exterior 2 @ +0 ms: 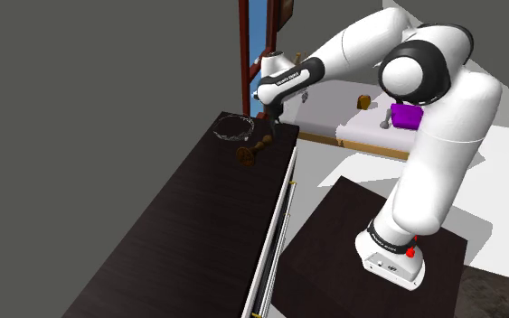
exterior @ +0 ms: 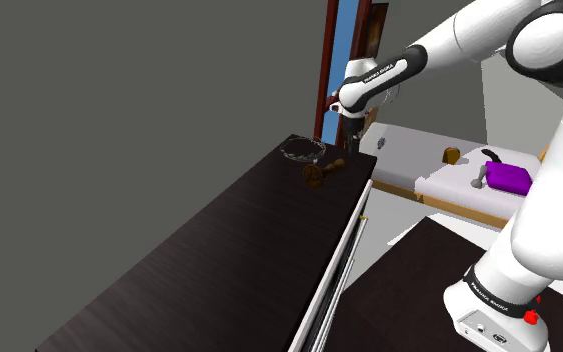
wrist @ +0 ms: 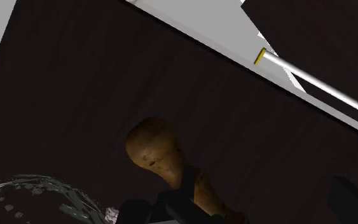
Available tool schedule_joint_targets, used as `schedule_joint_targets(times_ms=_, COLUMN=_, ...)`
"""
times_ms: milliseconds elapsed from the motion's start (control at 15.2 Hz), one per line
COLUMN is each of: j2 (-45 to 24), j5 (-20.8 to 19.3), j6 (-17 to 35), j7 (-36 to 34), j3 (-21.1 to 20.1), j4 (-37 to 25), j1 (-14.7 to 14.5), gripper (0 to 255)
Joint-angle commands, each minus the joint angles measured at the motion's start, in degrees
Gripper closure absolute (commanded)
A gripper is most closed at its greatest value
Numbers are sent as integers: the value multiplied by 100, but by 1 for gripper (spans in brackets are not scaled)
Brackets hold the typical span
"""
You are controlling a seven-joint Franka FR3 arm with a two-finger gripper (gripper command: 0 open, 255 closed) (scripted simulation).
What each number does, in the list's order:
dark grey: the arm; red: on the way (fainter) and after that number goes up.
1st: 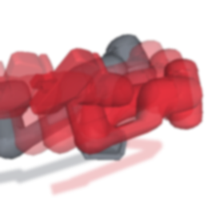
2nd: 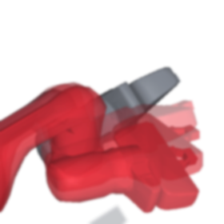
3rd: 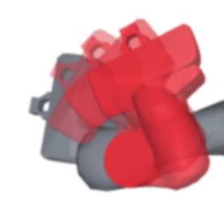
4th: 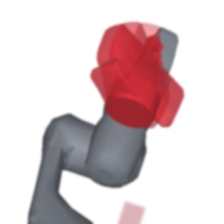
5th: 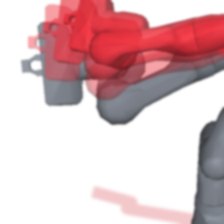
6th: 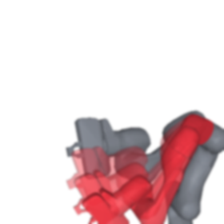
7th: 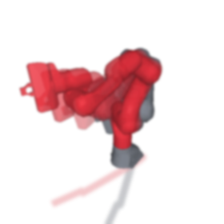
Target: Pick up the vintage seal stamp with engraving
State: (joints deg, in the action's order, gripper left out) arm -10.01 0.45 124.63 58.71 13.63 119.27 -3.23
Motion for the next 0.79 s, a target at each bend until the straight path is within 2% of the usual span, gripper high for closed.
schedule_joint_targets(times_ms=0, j2=-470, j5=133, j6=78, j7=423, j3=-69, j4=-389, j1=43, gripper=0)
schedule_joint_targets(times_ms=330, j2=-1421, j5=314, j6=151, j7=1165, j3=-299, j4=-1272, j1=167, gripper=0)
schedule_joint_targets(times_ms=726, j2=-1706, j5=375, j6=508, j7=1196, j3=-335, j4=-1195, j1=194, gripper=0)
